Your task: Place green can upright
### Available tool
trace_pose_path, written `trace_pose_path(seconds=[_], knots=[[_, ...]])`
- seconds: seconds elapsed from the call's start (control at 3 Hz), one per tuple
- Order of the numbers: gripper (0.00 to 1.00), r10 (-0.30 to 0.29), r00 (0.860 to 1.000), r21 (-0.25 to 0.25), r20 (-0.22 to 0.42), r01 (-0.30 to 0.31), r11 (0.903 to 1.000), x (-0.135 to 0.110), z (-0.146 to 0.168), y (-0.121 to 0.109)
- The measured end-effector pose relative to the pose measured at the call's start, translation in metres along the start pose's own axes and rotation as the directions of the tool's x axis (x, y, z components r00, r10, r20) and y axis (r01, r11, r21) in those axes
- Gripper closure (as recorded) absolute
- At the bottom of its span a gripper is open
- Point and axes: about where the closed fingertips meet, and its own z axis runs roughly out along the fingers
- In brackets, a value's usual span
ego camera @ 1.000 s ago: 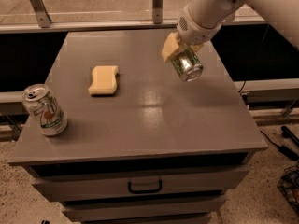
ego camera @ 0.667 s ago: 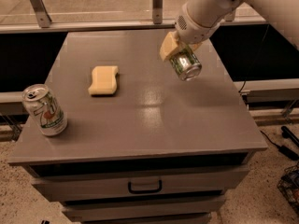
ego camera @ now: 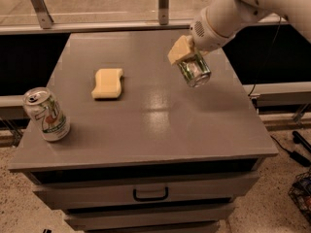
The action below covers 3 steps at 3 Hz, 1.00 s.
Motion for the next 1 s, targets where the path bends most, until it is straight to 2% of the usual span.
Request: trace_pose_path(seconds=[0.33, 0.67, 1.0], knots=[[1.00, -0.019, 0.979, -0.130, 0.202, 0.046, 0.9904, -0.007, -0.007, 0.012], [1.00, 0.054, 0.910, -0.242, 0.411, 0.052, 0.9688, -0.026, -0.015, 0.002], [1.00, 0.124, 0.821, -0.340, 0.557, 0.089, 0.9361, -0.024, -0.042, -0.024]])
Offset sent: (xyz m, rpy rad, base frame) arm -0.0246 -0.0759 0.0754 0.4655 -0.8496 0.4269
